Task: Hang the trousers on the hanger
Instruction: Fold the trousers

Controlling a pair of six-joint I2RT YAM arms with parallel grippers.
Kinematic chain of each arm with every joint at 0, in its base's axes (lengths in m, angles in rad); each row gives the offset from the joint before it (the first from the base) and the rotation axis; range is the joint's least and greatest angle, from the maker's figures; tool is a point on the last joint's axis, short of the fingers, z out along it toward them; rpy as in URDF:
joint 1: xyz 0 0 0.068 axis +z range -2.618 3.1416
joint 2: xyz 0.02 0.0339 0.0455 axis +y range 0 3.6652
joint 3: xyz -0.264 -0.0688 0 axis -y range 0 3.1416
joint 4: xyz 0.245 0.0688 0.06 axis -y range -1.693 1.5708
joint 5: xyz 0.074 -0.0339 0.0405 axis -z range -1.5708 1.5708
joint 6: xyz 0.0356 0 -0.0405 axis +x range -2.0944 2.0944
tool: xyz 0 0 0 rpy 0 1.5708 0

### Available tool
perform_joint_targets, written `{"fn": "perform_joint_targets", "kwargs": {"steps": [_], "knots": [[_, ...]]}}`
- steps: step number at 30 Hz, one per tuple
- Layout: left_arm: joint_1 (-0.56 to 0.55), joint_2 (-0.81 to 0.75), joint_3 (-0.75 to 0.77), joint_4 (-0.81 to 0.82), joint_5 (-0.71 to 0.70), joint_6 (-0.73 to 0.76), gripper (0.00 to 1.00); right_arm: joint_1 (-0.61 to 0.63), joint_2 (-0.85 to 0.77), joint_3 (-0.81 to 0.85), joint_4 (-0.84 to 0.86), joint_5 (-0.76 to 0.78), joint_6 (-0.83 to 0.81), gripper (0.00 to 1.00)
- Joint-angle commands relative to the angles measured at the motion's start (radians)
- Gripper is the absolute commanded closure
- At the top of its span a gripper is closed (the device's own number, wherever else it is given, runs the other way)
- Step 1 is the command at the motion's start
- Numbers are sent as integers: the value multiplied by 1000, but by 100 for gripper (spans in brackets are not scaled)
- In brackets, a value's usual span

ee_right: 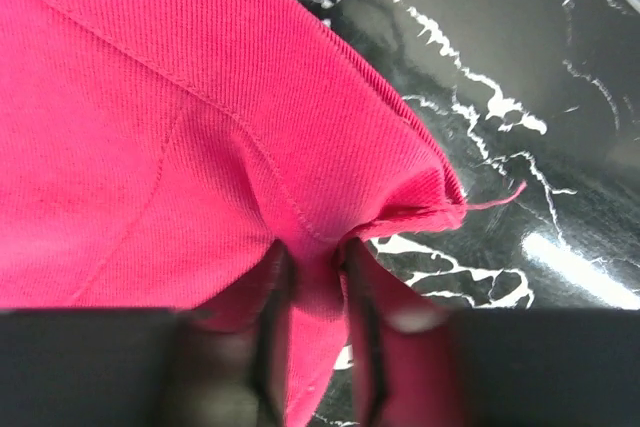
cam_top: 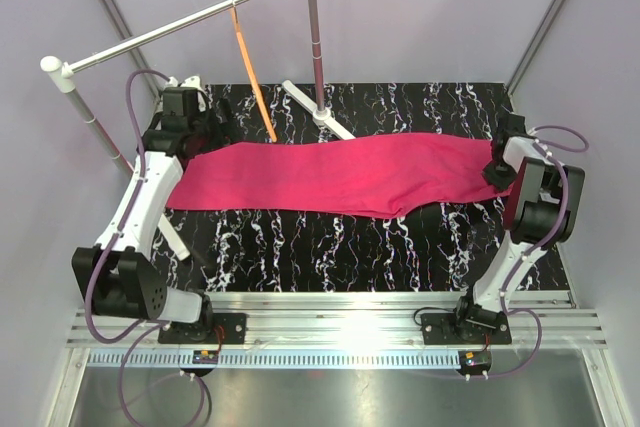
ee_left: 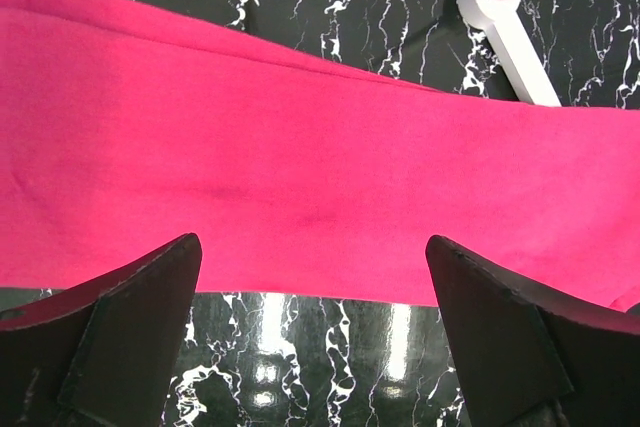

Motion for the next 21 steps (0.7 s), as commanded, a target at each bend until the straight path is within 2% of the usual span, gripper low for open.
{"fn": "perform_joint_targets", "kwargs": {"steps": [1,2,3,4,8,12,16,21], "knots": [[-23,-51,-9,24,-64,4,1,-42,41,-17,22,13,-19,76],[-26,-56,-18,27,-65,-6,1,-44,36,-28,23,14,-23,82],[-35,-59,-38,36,-70,-26,1,-47,19,-37,29,14,-21,97],[-42,-62,-50,38,-113,-41,1,-50,7,-54,34,19,-21,100],[-74,-103,-116,65,-203,-120,1,-52,-109,-97,20,66,-19,100],[-133,-165,-251,146,-256,-213,1,-65,-293,-105,-17,94,-18,100],[-212,-185,-362,214,-299,-253,1,-79,-404,-19,-108,149,-47,100],[-379,-87,-397,298,-331,-284,1,-96,-495,114,-196,223,-116,100]]}}
